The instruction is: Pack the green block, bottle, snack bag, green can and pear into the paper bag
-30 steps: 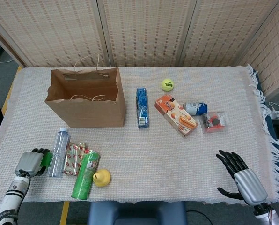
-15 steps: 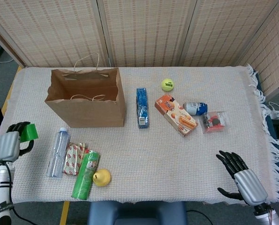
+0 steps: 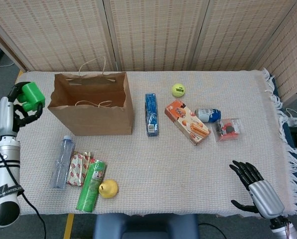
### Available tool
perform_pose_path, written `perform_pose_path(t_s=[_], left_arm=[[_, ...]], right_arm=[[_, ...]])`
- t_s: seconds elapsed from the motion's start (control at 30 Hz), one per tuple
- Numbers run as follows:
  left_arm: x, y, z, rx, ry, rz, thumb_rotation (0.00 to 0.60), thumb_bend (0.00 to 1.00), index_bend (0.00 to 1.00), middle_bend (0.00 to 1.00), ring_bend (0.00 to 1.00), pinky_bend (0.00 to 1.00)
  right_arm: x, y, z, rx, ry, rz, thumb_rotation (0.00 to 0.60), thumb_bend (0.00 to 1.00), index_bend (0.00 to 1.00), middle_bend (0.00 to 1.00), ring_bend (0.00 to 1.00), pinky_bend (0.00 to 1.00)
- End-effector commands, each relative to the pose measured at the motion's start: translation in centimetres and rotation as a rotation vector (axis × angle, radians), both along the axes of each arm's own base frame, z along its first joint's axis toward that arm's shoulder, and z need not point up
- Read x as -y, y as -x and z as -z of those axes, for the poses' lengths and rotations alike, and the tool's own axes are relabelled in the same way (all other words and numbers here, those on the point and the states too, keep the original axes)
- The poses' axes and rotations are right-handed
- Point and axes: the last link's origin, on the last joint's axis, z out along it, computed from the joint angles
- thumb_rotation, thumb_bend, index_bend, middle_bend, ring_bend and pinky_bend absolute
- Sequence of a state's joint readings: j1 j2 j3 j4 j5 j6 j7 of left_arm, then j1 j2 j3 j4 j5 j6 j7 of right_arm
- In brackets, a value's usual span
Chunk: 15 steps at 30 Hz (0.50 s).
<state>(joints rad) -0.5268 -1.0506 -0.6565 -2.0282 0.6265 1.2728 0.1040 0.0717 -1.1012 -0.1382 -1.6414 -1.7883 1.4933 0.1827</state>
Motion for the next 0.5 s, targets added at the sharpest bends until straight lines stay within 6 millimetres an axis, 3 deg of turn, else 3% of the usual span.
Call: perform_pose_path(t_s=[0.03,0.23,0.4,0.5], left_arm=[[-2.0,-4.1,2.0,-0.073,0.075,0.077,0.600,0.63,0.62,0.61,0.58,0.68],[-5.0,-8.0,5.1,-0.155,0.092,0.115,0.600,0.63,0.61,0.60,0.57,0.68],[-6.2,-9.7,8.3,-0.264,0.135,0.137,0.600,0.59,0.55,0.53,0.48,0.61],[-6.5,-10.2,9.9,-0.326,0.169,0.139,0.600,0.46,0.36,0.33,0.30,0.47]], right_arm=[[0.0,0.0,0.0,0.001,-0.005,0.004,0.600,0.06,0.00,0.00,0.00,0.00],[0.1,0.0,-0.1,0.013,-0.020,0.019,0.600,0.06,0.00,0.00,0.00,0.00],[0.3,0.1,-0.2,0.022,-0.030,0.035,0.600,0.06,0.00,0.00,0.00,0.00],[0.3,0.1,-0.3,0.022,-0.031,0.036,0.600,0.06,0.00,0.00,0.00,0.00]])
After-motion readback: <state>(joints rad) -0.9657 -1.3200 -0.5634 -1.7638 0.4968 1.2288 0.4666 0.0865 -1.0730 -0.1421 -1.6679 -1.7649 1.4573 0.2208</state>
